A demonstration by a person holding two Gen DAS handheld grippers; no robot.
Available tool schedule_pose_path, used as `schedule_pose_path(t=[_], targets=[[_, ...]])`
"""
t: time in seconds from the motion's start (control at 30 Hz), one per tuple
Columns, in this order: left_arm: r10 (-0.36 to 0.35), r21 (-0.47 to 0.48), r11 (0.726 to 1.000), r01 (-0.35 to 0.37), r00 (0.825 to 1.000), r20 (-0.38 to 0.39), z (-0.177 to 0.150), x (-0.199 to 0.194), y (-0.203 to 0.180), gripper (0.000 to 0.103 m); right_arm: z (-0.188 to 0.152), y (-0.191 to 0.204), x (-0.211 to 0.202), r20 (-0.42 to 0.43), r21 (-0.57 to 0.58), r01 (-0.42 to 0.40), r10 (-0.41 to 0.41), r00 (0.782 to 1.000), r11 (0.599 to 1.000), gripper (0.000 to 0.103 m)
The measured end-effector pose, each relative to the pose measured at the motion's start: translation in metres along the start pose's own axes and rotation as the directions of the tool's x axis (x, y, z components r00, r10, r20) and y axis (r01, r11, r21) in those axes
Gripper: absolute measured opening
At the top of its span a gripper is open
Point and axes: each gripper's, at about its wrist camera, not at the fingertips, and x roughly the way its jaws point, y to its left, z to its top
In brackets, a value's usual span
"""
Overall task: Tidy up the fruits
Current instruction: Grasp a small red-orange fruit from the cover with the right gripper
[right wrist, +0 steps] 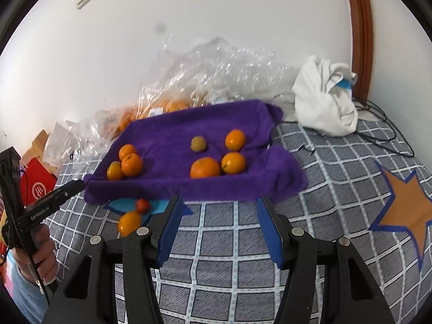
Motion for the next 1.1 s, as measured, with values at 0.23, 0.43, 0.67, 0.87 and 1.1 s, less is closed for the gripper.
schedule_pose_path(t=[0.23,0.43,0.67,0.87,1.1], targets=[[0.022,-0.056,0.998,-0.022,1.0,0.007,-0.002,0.0,0.011,0.052,-0.007,0.03,0.022,-0.041,-0.067,-0.042,0.039,0.998,0.997,0.041],[0.018,-0.084,0.996,-0.017,1.0,0.018,0.0,-0.001,0.015,0.052,-0.012,0.058,0.037,-0.089,-0.12,-0.114,0.104,0.991,0.986,0.04],[0.013,-0.108,0.994,-0.009,0.999,0.036,0.002,-0.006,0.019,0.052,-0.005,0.085,0.058,-0.141,-0.141,-0.144,0.124,0.982,0.979,0.037],[0.037,-0.099,0.995,-0.03,0.997,0.066,0.003,-0.013,0.018,0.052,0.003,0.097,0.08,-0.189,-0.12,-0.15,0.126,0.974,0.981,0.032],[0.053,-0.08,0.996,-0.046,0.995,0.086,0.004,-0.016,0.015,0.052,0.002,0.1,0.1,-0.243,-0.095,-0.15,0.123,0.962,0.984,0.024]])
